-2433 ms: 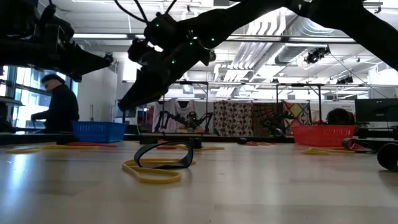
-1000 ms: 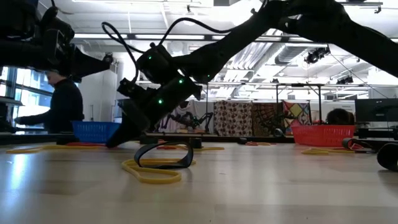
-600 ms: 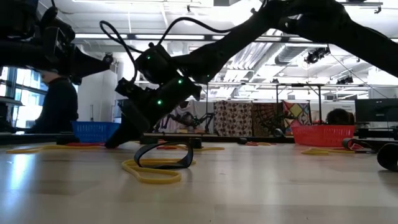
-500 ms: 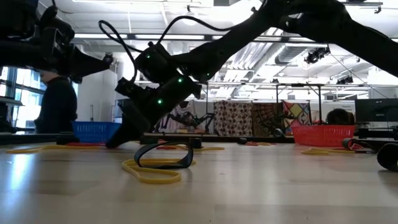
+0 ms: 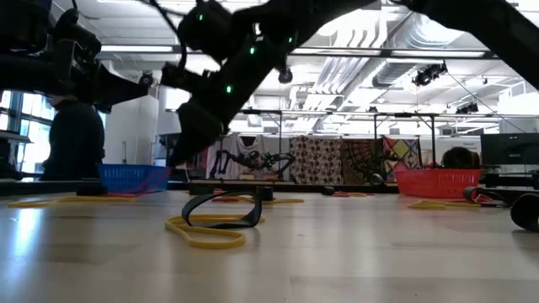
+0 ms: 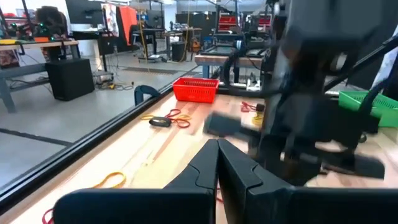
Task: Sort rubber bands into baskets
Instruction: Put the red rubber band into the red bin
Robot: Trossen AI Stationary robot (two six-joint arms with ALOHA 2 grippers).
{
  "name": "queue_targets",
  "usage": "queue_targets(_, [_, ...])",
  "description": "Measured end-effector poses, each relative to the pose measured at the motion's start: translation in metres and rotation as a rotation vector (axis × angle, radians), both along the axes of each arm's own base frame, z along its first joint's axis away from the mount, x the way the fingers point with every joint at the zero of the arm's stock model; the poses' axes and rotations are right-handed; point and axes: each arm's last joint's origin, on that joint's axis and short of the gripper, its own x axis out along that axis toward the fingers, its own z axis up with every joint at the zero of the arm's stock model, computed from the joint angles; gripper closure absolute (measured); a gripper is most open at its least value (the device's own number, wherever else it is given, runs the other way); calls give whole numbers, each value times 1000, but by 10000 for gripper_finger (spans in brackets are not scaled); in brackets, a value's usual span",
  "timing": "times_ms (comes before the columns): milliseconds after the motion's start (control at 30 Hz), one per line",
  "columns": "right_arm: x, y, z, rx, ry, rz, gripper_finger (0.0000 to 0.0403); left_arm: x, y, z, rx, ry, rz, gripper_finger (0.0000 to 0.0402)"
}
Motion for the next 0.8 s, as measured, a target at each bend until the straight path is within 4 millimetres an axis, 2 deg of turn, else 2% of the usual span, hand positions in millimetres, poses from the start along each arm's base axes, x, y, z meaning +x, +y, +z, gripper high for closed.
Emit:
queue_targets(233, [-14,-3,51,-99,-52,-65,403,0,0,0,19,5,-2,401])
queue_targets(333, [-21,-6,67,-127,-63,-96,403,0,0,0,13,3,-2,402])
queue_targets(500, [-28,-11,78,-117,-58,-153,403,0,0,0,13,1,-2,401])
queue_targets(600, [-33,-18,77,-141,-7,-181,403,0,0,0,-1,-2,0,401])
queue_targets(800, [-47,-41,87,-190,58,-274,403,0,0,0,-19,-10,2,401])
